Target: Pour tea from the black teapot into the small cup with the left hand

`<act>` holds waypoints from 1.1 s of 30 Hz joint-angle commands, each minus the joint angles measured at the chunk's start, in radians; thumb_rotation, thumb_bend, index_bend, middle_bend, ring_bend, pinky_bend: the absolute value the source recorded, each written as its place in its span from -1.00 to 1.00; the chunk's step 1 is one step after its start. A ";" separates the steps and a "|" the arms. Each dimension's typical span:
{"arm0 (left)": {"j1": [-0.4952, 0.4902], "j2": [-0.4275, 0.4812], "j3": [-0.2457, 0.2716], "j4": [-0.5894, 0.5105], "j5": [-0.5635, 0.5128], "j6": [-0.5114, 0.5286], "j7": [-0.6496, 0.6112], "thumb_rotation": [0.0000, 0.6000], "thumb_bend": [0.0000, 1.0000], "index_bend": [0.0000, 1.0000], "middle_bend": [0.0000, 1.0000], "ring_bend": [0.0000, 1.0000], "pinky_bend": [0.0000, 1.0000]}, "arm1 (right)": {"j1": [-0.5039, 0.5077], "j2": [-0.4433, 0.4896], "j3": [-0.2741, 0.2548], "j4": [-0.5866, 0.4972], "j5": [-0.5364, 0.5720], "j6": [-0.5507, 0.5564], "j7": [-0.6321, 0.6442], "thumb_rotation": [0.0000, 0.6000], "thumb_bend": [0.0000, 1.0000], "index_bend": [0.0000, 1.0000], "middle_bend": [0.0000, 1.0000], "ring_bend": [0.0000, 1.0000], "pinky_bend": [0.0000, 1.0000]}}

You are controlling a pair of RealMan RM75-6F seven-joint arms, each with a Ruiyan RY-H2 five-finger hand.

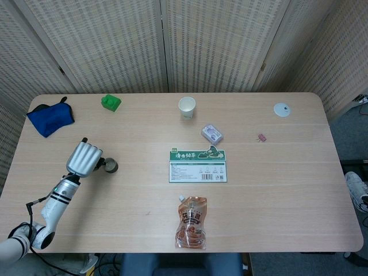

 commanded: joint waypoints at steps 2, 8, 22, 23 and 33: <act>-0.001 0.001 0.000 -0.002 -0.001 -0.003 0.012 0.55 -0.24 1.00 1.00 0.89 0.05 | 0.000 -0.001 0.000 0.003 0.000 0.000 0.002 1.00 -0.67 -0.66 -0.55 -0.72 -0.82; -0.003 -0.001 -0.003 0.004 -0.005 -0.005 0.025 0.56 -0.24 1.00 1.00 0.89 0.05 | 0.000 -0.002 0.000 0.007 0.001 -0.001 0.003 1.00 -0.67 -0.66 -0.55 -0.72 -0.82; -0.008 -0.008 -0.009 0.033 -0.014 -0.012 0.036 0.56 -0.24 1.00 1.00 0.89 0.05 | 0.001 -0.002 0.002 0.008 0.001 -0.002 0.004 1.00 -0.67 -0.66 -0.55 -0.72 -0.82; -0.008 -0.008 -0.009 0.033 -0.015 -0.012 0.036 0.57 -0.24 1.00 1.00 0.89 0.05 | 0.001 -0.002 0.002 0.008 0.001 -0.002 0.004 1.00 -0.67 -0.66 -0.55 -0.72 -0.82; -0.009 -0.010 -0.011 0.037 -0.016 -0.008 0.043 0.65 -0.24 1.00 1.00 0.89 0.05 | 0.000 0.001 0.004 0.004 0.001 0.001 0.003 1.00 -0.67 -0.66 -0.55 -0.72 -0.82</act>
